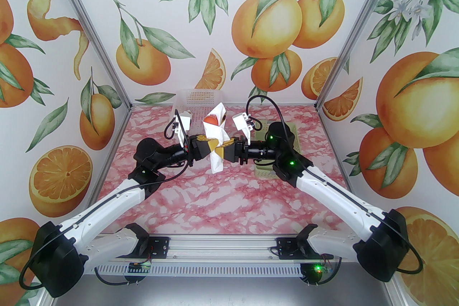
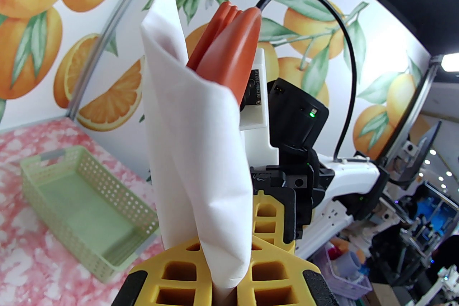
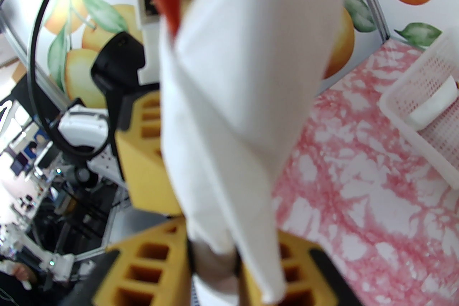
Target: Place the utensils on the paper napkin and roll it up
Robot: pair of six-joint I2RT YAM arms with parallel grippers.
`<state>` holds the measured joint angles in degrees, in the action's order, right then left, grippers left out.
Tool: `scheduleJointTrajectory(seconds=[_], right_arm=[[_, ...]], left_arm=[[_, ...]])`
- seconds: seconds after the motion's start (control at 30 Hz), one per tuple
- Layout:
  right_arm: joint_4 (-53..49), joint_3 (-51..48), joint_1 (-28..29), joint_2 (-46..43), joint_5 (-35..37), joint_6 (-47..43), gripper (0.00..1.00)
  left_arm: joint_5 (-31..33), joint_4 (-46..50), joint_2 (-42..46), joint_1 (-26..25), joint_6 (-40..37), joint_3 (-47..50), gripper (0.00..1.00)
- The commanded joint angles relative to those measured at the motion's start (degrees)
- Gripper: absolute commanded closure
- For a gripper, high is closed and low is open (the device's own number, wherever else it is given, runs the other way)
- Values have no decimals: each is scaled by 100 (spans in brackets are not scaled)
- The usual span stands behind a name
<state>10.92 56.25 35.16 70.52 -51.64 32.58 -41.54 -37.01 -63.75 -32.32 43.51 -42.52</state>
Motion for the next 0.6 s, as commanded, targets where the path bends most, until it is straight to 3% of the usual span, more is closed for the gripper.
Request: scheduleJointTrajectory(seconds=[0.0,0.2,0.33,0.57], right_arm=[[137,117,32,-67,-235,-58,84],[-104,16,-128,-196,-165,-123,90],[-223,-44,-147,-294,-175,-189,90],[-76,-131,-155,-365,-275,-107,90]], left_arm=[[1,-7,-52,-14,-57,-180,90],[272,863,292,70,-544,-236,72],[307,1232,556,302,-592,-179,51],[-172,895,689,647,-234,0,43]])
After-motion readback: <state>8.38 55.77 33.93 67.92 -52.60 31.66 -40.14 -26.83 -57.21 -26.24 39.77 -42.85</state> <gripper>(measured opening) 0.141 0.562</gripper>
